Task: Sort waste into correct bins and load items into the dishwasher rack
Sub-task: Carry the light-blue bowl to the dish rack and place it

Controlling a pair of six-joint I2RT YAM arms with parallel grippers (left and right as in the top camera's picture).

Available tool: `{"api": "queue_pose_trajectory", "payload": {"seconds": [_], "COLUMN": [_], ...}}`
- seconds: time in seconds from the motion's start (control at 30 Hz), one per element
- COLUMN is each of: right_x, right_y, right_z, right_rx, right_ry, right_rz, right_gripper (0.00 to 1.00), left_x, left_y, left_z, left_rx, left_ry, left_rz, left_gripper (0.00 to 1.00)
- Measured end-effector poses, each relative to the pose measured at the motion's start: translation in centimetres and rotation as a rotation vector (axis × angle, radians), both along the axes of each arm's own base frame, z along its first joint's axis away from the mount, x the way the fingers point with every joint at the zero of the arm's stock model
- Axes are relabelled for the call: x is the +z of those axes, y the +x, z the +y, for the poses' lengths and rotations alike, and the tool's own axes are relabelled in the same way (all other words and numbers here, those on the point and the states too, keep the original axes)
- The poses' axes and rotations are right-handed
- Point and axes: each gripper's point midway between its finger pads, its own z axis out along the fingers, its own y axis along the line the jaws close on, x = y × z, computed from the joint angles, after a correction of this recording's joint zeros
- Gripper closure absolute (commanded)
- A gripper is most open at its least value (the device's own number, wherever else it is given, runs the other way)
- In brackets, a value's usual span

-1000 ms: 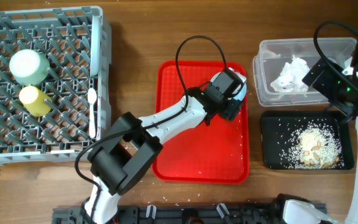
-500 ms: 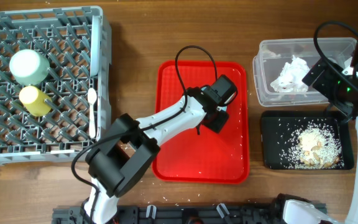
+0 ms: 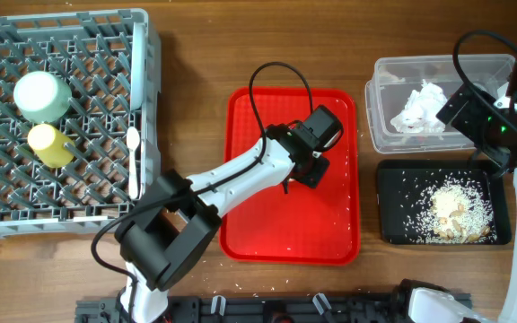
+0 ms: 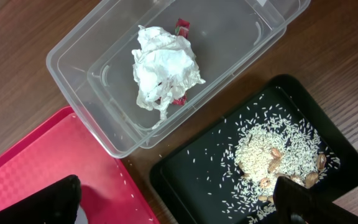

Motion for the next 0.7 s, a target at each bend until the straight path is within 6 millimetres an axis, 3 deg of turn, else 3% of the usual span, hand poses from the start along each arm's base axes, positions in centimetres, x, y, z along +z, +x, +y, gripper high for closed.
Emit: {"api": "queue_pose_trajectory", "payload": {"seconds": [0.2,0.33,0.37,0.4,0.43,0.5,0.6,0.63,0.67,0.7], "right_x": [0.0,0.0,0.0,0.0,0.0,0.0,0.0,0.0,0.0,0.0], "right_y": [0.0,0.0,0.0,0.0,0.0,0.0,0.0,0.0,0.0,0.0], "right_z": [0.0,0.0,0.0,0.0,0.0,0.0,0.0,0.0,0.0,0.0], "right_rx": [0.0,0.0,0.0,0.0,0.0,0.0,0.0,0.0,0.0,0.0], "right_ry": [0.0,0.0,0.0,0.0,0.0,0.0,0.0,0.0,0.0,0.0], "right_rz": [0.0,0.0,0.0,0.0,0.0,0.0,0.0,0.0,0.0,0.0], "right_gripper": [0.0,0.01,0.0,0.0,0.0,0.0,0.0,0.0,0.0,0.0], "left_x": [2.6,8.1,10.2,12.9,16.9,19.6,24.4,25.0,27.2,28.3], "left_y": [0.4,1.2,1.6,2.1,3.0,3.4,5.1,5.3,5.7,5.9], "left_z": [-0.1,0.6,1.2,2.4,4.9,7.5,14.7,16.0,20.3,23.2], "left_rx": [0.026,0.096,0.124,0.158,0.219,0.268,0.43,0.467,0.567,0.642], "left_ry": [-0.04,-0.145,-0.187,-0.237,-0.318,-0.388,-0.503,-0.521,-0.559,-0.586], "left_rz": [-0.04,-0.102,-0.123,-0.148,-0.19,-0.185,-0.243,-0.251,-0.308,-0.339], "left_gripper": [0.96,0.96,0.96,0.96,0.96,0.96,0.96,0.96,0.96,0.96]}}
